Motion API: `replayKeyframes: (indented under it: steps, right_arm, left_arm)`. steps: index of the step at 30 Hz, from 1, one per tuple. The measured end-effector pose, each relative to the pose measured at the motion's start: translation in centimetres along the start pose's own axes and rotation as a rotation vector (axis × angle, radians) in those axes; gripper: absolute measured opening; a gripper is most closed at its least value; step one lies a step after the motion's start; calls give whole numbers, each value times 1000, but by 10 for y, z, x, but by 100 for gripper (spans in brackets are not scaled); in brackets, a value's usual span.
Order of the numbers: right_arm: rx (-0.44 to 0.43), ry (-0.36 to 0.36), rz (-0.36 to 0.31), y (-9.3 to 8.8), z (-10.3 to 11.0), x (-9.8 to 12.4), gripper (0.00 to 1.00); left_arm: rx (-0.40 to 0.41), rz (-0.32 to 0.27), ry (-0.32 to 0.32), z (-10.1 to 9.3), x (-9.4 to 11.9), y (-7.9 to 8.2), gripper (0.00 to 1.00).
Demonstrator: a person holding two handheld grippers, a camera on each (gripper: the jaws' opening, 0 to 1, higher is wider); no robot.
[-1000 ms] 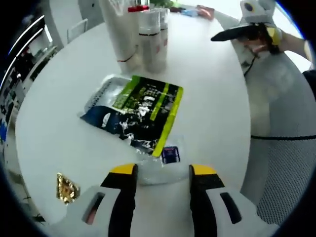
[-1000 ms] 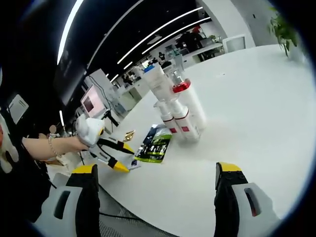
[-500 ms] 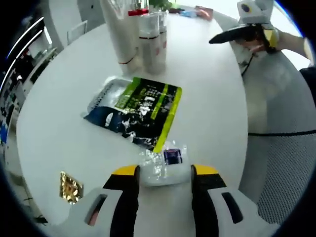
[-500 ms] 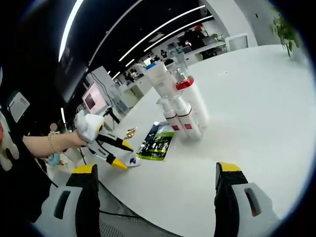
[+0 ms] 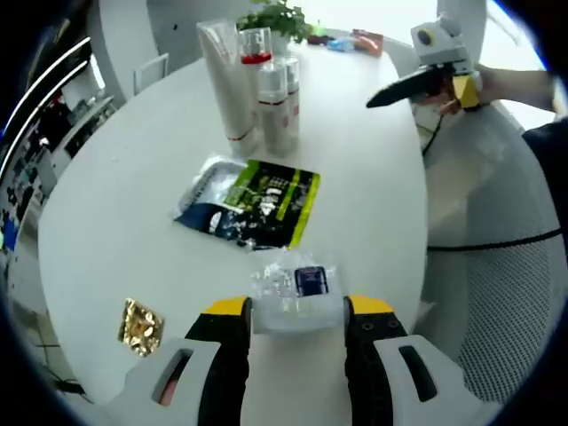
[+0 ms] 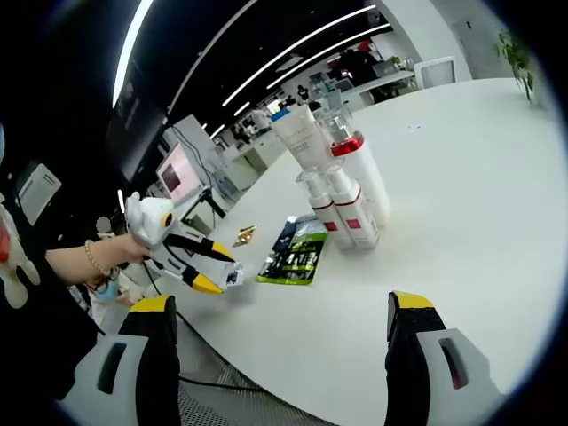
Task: Arrange the skincare products in the storage area until every visible bottle or jar stands upright without overlapping.
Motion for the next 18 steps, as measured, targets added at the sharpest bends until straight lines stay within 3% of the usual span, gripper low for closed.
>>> replayKeyframes:
  steps: [6, 11, 18]
  right_arm:
    - [-36, 45, -19, 0, 16, -9, 98]
    - [-19, 105, -4, 3, 38, -18, 97]
    - [-26, 168, -10, 17, 57, -29, 91]
  left_arm:
    - [2, -50, 15, -2, 12, 5, 43]
    - [-51, -132, 24, -9, 25, 20, 43]
    - [-104, -200, 39, -20, 38, 35, 43]
Point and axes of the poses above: the point that each gripper's makers call its tool centre point, and the gripper's own axes: x roughly backward along the fingers, z roughly to its left, y roughly out of its top, the point moved 2 cm from there along x, roughly backward along the fingers, and after that the axes turned 3 degrees about -y, right-handed, at the moved point
